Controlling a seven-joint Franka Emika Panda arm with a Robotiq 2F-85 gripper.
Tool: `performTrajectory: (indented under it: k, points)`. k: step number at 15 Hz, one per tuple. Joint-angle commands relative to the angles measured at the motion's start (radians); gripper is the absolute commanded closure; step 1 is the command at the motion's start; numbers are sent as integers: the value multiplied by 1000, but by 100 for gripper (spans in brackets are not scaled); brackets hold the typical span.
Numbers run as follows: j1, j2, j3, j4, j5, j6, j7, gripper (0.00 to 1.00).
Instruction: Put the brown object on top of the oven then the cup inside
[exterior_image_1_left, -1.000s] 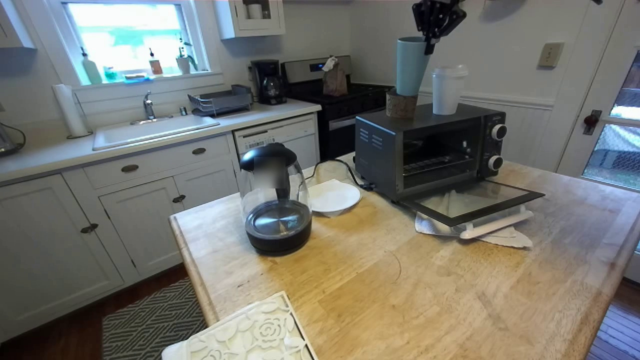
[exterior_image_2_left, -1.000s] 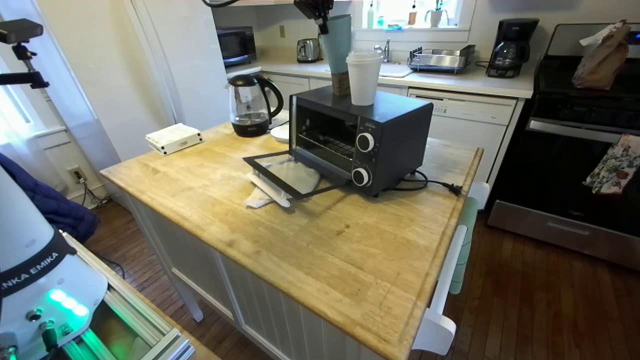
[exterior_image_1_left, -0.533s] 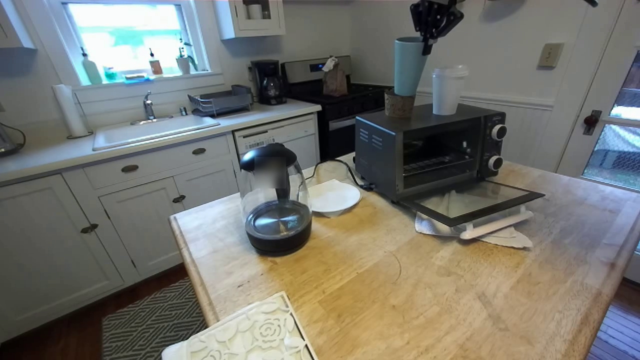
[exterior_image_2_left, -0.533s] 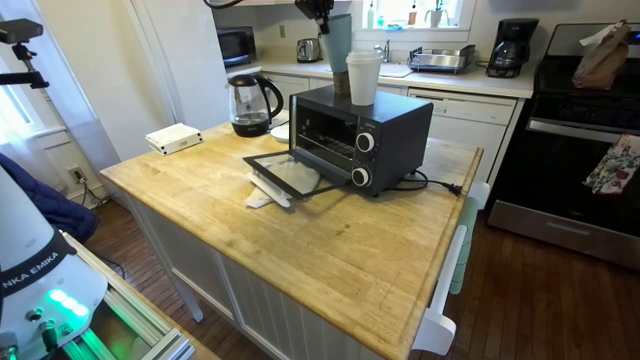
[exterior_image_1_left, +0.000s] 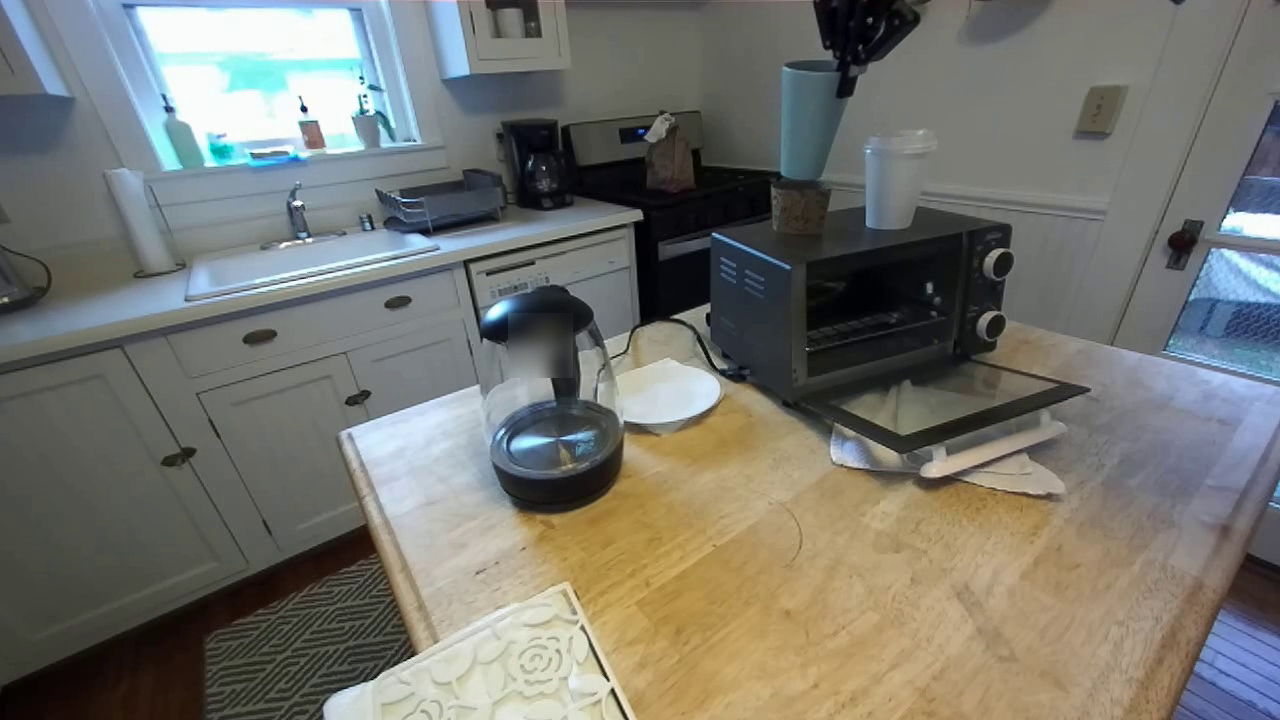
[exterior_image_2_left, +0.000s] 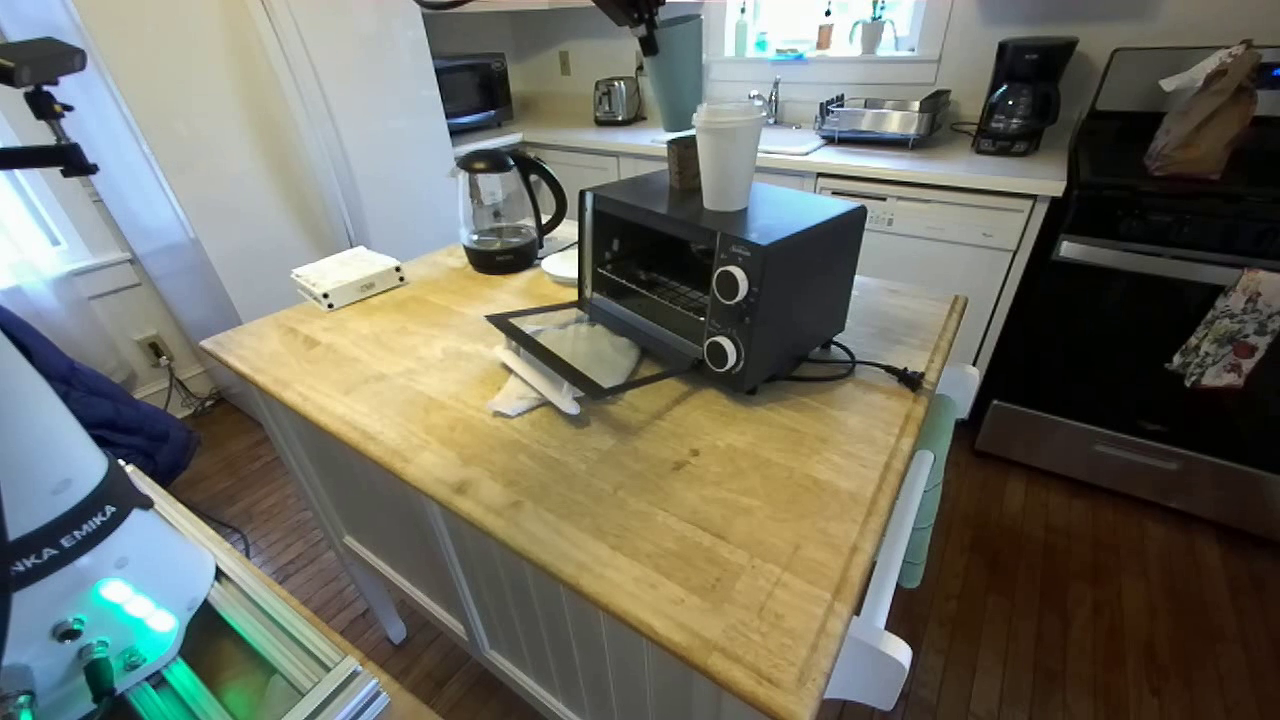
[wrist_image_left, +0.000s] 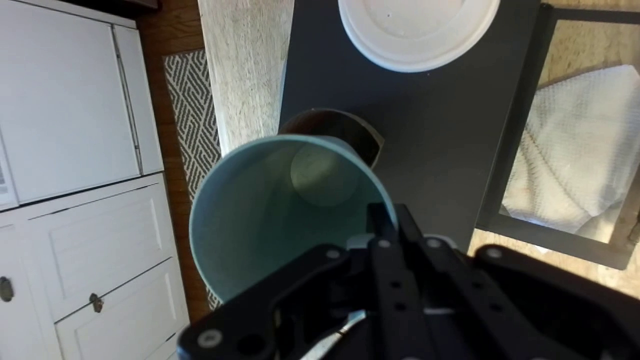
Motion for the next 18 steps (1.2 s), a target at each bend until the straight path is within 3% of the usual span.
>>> performTrajectory:
  k: [1,7,8,10,18]
  points:
    - [-12,46,1,46,-20,11,15,99]
    - [-19,82,-1,57,-27,19,24,99]
    - [-19,86,0,62,-25,6,27,72]
    - [-22,89,3,63,-11,-8,29,65]
    - [-7,-8,29,35,6,-70,22,10]
